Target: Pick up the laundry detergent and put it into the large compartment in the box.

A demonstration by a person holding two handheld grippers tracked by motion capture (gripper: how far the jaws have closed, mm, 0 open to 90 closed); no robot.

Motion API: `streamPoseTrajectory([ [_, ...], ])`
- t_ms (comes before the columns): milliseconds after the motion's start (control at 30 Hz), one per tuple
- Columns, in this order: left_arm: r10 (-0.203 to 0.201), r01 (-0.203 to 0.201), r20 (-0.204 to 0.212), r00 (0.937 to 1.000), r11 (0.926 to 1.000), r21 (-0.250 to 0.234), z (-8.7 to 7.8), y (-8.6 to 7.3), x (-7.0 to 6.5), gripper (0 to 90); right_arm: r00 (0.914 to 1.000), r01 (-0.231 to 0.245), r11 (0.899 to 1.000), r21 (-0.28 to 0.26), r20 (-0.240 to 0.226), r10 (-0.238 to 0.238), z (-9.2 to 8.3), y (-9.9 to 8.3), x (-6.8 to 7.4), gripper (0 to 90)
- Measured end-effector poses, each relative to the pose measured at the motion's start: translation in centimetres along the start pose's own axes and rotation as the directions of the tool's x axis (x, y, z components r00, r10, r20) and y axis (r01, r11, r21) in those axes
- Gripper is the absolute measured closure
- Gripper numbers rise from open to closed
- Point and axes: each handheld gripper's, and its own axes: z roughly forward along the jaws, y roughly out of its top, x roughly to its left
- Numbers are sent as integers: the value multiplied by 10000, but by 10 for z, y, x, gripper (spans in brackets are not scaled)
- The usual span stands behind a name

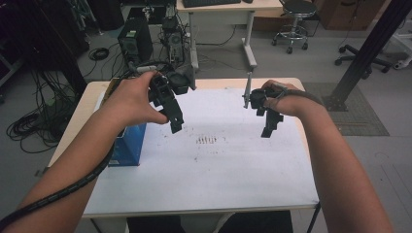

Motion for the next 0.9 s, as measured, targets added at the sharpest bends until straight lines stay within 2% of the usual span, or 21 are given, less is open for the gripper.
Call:
streamPoseTrajectory([
  [33,126,-127,137,9998,9999,16,2,1,-2,3,10000,1,10000,2,18,-1,0,0,0,38],
  [133,989,-990,55,9951,9951,43,4,4,-7,2,10000,42,10000,47,11,-42,0,-1,1,38],
  [167,1088,-1090,127,9940,9940,97,5,5,-9,3,10000,33,10000,58,-12,-33,0,-1,1,38],
  [367,1453,-1451,-57,9894,9890,269,11,9,-12,4,10000,-17,10000,77,-7,17,-1,-4,1,38],
  [500,1863,-1864,38,9825,9818,374,14,11,-14,2,10000,-10,10000,81,-36,10,-1,-4,2,38],
  [633,1942,-1944,87,9809,9802,373,16,11,-13,2,9999,-84,10000,36,-54,85,-1,-5,1,37],
  [900,1778,-1782,198,9839,9837,246,20,10,-7,3,9999,-118,9999,116,-113,119,1,-4,1,38],
])
